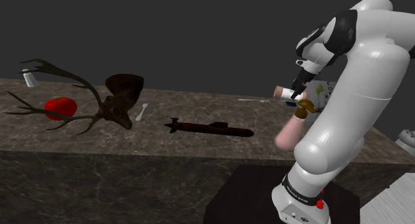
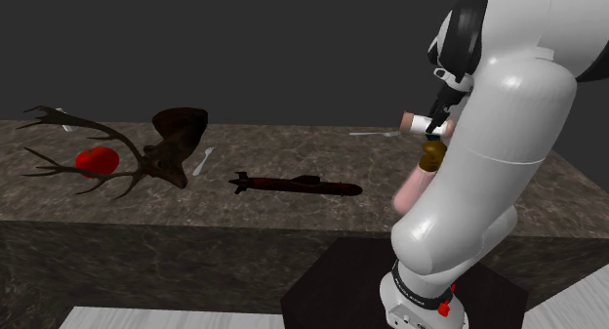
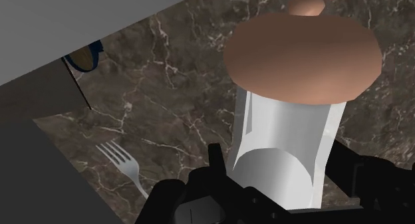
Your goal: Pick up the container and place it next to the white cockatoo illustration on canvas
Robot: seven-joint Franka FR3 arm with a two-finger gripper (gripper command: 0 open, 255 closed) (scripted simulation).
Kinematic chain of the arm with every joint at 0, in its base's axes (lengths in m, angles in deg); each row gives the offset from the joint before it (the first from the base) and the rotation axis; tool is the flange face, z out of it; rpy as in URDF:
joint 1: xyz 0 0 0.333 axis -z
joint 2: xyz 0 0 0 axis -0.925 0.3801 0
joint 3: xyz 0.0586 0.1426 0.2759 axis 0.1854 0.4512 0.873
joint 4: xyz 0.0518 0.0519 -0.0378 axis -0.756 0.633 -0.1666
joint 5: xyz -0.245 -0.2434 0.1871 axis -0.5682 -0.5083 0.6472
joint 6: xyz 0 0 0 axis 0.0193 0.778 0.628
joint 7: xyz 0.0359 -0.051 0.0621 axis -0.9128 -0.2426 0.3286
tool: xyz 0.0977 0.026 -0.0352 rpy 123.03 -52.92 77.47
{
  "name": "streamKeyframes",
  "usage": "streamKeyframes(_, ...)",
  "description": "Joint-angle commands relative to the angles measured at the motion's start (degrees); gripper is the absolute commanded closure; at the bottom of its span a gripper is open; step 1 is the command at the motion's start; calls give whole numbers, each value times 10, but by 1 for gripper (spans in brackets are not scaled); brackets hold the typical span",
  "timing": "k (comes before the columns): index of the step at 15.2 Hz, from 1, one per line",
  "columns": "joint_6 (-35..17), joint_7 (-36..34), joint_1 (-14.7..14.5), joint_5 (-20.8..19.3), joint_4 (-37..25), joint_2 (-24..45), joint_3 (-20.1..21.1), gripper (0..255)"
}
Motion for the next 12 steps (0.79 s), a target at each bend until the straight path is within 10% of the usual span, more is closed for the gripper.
streamKeyframes(1,-12,8,1,9,8,8,1,255)
streamKeyframes(12,-71,67,19,79,38,72,19,255)
